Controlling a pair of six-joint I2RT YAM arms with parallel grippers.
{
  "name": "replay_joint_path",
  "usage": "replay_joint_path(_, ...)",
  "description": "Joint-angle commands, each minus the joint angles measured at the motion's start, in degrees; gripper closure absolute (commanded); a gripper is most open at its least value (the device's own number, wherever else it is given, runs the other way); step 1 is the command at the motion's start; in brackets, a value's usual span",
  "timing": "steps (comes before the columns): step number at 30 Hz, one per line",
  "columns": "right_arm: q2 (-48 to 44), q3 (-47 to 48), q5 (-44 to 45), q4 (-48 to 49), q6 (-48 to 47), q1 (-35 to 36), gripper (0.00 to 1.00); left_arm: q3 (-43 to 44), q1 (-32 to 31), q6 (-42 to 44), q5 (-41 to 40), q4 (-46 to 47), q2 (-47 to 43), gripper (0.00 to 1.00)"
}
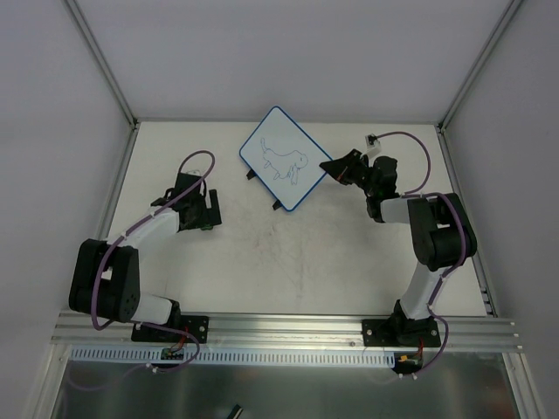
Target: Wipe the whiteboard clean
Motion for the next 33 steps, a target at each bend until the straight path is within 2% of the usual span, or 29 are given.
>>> replay_joint_path(1,-0.29,0.90,-0.23,3.77,-0.88,-0.61,1.00,2.05,-0.76,3.36,-1.07,-1.98,-0.44,0.12)
replay_joint_path(5,-0.37,0.64,-0.23,3.77,-0.88,-0.61,1.00,3.27,-0.84,4.77,-1.52,-1.80,-0.01,0.14)
replay_joint_path(7,-0.46,0.55,-0.24,3.94,-0.79,-0.61,1.00,4.15,-0.93,5.82,-1.78,-1.71,2.18,0.22)
replay_joint_path(12,-0.38,0.55,-0.41,4.03,-0.88,-0.61,1.00,7.14,-1.11,6.88,-1.95,-1.80,6.75,0.25)
replay_joint_path(13,-0.37,0.73,-0.41,4.21,-0.88,-0.61,1.00,7.32,-1.19,7.05,-1.96,-1.80,7.11,0.29)
replay_joint_path(19,-0.29,0.64,-0.50,4.29,-0.79,-0.61,1.00,8.55,-1.11,6.79,-3.62,-1.80,8.43,0.30)
replay_joint_path(20,-0.29,0.73,-0.59,4.38,-0.70,-0.61,1.00,8.64,-1.19,6.62,-3.80,-1.80,8.61,0.32)
replay_joint_path(22,-0.20,0.73,-0.59,4.38,-0.79,-0.61,1.00,8.72,-1.20,6.44,-3.80,-1.80,8.96,0.48)
replay_joint_path(23,-0.20,0.73,-0.67,4.47,-0.79,-0.52,1.00,8.99,-1.20,6.44,-3.89,-1.71,9.22,0.52)
replay_joint_path(33,0.24,0.90,-0.94,4.91,-0.44,-0.61,1.00,9.60,-1.28,5.12,-5.65,-1.63,11.95,0.47)
